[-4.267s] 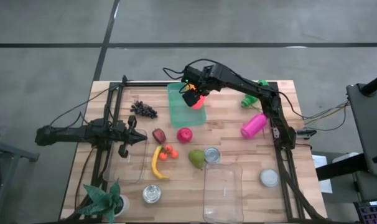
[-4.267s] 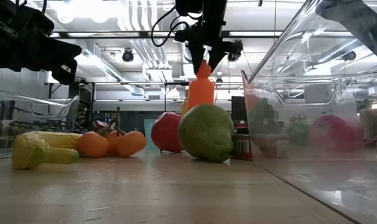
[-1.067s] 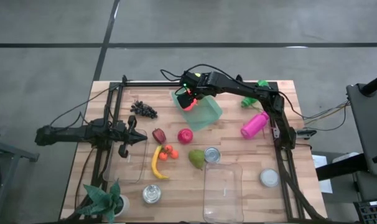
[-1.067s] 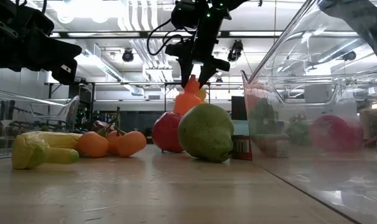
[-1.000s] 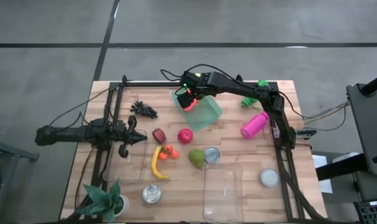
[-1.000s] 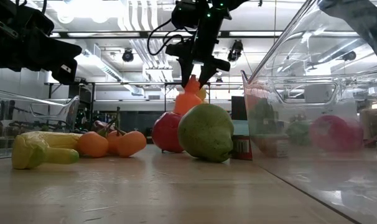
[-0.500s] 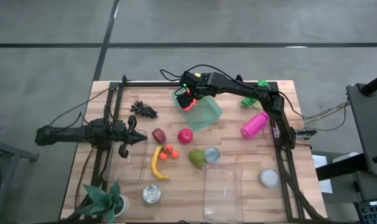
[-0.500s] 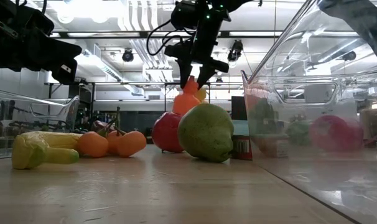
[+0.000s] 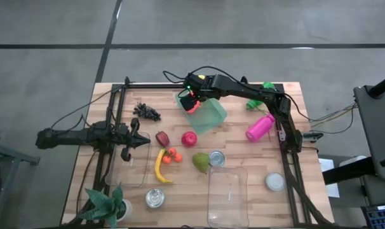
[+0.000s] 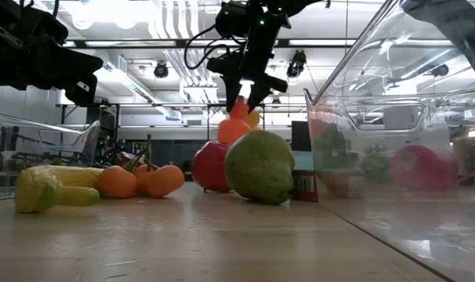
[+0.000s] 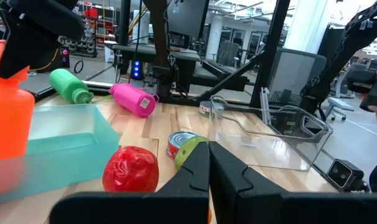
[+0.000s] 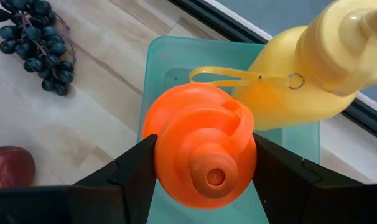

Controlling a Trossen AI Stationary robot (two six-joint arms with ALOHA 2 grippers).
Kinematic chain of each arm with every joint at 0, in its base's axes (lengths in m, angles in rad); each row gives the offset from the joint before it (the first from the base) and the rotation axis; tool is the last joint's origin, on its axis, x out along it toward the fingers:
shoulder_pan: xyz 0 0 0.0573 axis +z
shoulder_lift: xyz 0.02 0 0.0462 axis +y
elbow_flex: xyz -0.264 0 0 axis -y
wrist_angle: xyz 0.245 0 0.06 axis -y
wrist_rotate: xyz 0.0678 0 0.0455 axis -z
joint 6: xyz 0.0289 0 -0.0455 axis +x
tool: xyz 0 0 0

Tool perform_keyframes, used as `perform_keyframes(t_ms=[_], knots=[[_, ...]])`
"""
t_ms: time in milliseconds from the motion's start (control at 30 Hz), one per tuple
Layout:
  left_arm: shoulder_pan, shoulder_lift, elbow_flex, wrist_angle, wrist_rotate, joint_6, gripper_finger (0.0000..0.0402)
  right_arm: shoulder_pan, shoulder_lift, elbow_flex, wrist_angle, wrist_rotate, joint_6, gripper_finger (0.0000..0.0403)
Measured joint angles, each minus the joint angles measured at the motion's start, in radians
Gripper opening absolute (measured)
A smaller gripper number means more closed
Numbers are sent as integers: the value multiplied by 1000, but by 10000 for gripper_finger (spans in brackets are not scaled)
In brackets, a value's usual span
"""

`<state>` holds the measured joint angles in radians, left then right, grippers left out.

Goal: Pick & Place Food Item
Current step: Put the orange water bottle into the green bin

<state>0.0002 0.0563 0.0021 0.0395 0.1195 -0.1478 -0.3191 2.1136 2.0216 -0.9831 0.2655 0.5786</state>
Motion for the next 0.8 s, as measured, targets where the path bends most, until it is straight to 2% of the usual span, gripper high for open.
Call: perform_keyframes(t_ms=[800], knots=[[0, 0, 0, 0, 0, 0, 1, -1, 0, -27, 71, 2, -16, 220]])
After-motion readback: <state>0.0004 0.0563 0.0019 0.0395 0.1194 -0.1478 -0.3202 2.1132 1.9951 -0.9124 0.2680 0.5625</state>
